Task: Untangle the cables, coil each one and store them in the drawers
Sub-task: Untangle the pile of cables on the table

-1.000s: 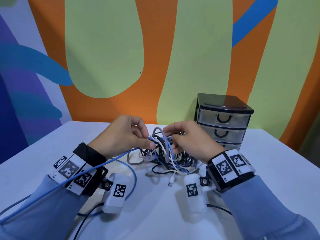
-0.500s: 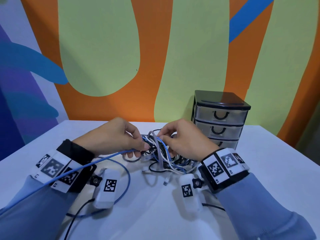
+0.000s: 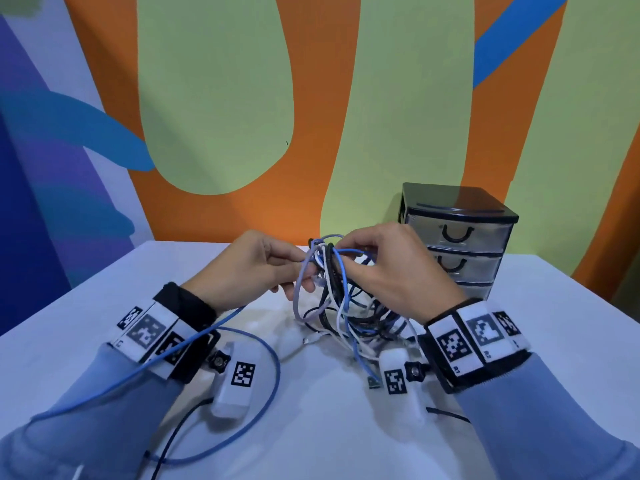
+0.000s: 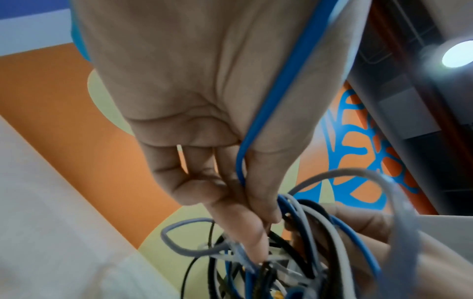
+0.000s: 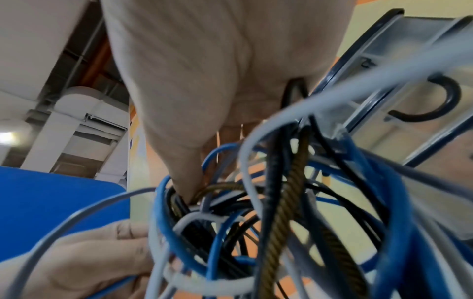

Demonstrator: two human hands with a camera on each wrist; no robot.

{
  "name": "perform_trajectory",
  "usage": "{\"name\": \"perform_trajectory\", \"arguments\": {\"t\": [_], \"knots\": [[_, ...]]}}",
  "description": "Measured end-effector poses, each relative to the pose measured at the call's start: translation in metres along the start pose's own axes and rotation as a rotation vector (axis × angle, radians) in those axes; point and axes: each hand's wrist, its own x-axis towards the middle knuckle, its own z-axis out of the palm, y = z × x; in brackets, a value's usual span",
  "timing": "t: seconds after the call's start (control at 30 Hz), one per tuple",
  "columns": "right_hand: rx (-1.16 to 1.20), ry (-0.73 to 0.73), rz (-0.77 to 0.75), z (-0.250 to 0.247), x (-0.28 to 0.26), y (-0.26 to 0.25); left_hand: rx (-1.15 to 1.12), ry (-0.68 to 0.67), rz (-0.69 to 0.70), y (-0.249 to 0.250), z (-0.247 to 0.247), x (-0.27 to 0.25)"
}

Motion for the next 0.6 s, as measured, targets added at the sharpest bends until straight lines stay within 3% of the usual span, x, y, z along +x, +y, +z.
{"name": "perform_trajectory", "arguments": {"t": [0.1,0.23,0.43,0.5,0.6], "knots": [[0.048,-0.029,-0.039,0.0,-0.002,-0.004,-0.021,0.006,0.049,0.004,0.004,-0.001],[0.209,0.04,-0.02,0.003,0.0,-0.002,-0.096,0.064,0.042,0.007,0.006,0.001],[0.35,0.288,0.245,0.019,0.009,0.008,-0.664,0.108,-0.295,0.007,0.007,0.009],[0.413,0.364,0.374,0.023,0.012,0.016,-0.568,0.094,-0.321,0.003,0.008,0.009],[0.4,0.416,0.485,0.021,0.011,0.022,-0.188,0.063,-0.243,0.001,0.016,0.007]]}}
